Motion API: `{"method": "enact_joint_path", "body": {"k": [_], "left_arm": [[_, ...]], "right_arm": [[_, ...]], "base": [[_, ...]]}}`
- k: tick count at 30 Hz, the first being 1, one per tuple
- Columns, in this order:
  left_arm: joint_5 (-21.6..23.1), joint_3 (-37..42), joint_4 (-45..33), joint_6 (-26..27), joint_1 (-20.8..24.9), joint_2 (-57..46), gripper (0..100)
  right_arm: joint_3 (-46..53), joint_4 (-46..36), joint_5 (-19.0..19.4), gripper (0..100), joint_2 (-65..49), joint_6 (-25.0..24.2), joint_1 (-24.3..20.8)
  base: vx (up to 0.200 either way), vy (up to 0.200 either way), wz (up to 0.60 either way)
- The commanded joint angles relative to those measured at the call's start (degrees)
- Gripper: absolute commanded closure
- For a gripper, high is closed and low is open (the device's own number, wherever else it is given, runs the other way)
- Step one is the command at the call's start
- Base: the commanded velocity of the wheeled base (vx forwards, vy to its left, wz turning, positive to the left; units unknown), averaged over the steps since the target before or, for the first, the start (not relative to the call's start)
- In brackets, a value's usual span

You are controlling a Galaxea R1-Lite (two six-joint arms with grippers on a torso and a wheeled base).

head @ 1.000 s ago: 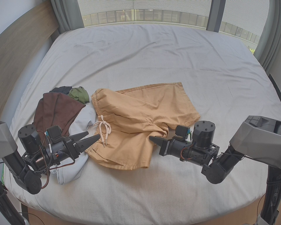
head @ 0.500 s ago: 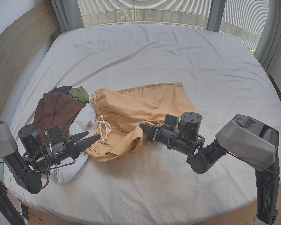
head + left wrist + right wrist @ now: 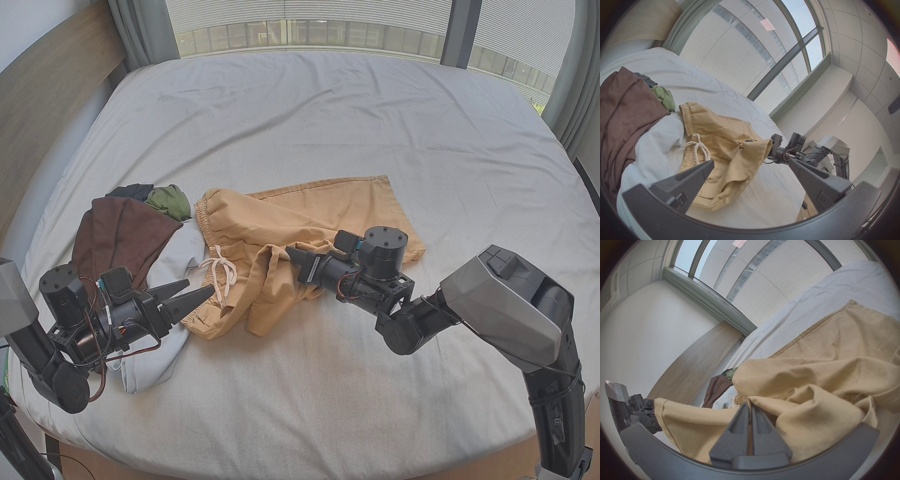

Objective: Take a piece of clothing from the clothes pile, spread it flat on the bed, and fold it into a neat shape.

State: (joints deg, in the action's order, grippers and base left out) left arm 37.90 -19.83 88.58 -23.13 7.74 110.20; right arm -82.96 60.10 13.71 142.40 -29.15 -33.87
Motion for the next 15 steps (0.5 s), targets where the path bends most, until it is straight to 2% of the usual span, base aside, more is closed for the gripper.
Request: {"method": "enact_joint_path", "body": {"k": [1, 12, 13, 15], "left_arm": [[0.07, 0.06, 0.02, 0.10, 0.17, 0.01, 0], [-0.02, 0.59, 0.02, 0.27, 1.22, 0.10, 0], [-0.02, 0.59, 0.02, 0.27, 1.22, 0.10, 0], [-0.02, 0.59, 0.02, 0.27, 1.22, 0.45, 0]], "right_arm": [[-1.77, -0.07, -0.09, 100, 2.53, -0.03, -0.32], [-2.38, -0.07, -1.41, 100, 3.50, 0.06, -0.15], [-2.47, 0.11, -1.59, 0, 3.41, 0.06, -0.06], [-2.38, 0.63, -3.52, 0, 2.80, 0.06, -0.15]], "base": [[0.000, 0.000, 0.00], [0.000, 0.000, 0.00], [0.000, 0.000, 0.00], [0.000, 0.000, 0.00]]}}
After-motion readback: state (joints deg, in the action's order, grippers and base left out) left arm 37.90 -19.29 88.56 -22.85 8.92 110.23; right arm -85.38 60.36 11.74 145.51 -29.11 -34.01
